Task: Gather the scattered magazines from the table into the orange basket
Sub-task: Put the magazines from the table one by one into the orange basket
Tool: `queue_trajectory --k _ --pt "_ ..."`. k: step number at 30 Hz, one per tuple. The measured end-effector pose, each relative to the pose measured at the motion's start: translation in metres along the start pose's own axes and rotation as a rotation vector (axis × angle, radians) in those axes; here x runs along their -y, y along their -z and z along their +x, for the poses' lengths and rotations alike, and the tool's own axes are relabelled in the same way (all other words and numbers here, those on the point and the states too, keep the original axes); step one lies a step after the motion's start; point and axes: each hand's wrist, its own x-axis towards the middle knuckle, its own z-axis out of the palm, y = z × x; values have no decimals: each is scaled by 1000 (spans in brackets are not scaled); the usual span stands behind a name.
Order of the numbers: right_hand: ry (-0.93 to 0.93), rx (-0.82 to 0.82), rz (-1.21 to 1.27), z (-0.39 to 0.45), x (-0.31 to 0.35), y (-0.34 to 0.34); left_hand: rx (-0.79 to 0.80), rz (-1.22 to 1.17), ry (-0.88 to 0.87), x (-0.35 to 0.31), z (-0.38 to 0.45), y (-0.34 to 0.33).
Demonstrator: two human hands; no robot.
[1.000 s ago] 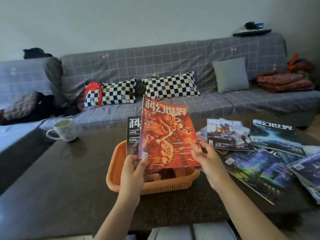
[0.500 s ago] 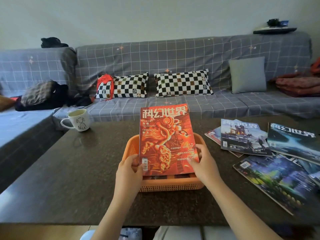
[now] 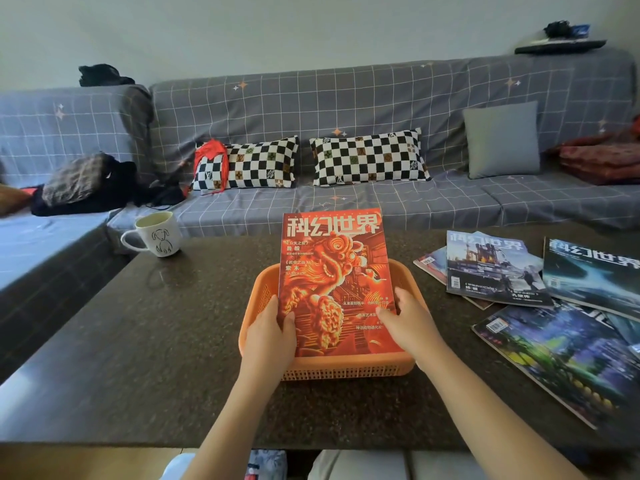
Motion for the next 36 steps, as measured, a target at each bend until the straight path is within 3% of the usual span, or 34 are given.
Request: queue_trajectory --k 11,17,23,29,36 --pt "-6 9 -117 1 0 -3 77 -112 79 -9 2 -9" --pt "-28 78 50 -1 0 6 139 -185 81 -17 -3 -8" --pt "109 -74 146 -15 -12 22 49 -159 -126 -49 -22 -16" --pt "155 -230 194 -23 -34 65 126 -317 -239 -100 -32 -52" --pt "56 -360 185 -5 -87 116 259 -301 -326 -161 -30 -117"
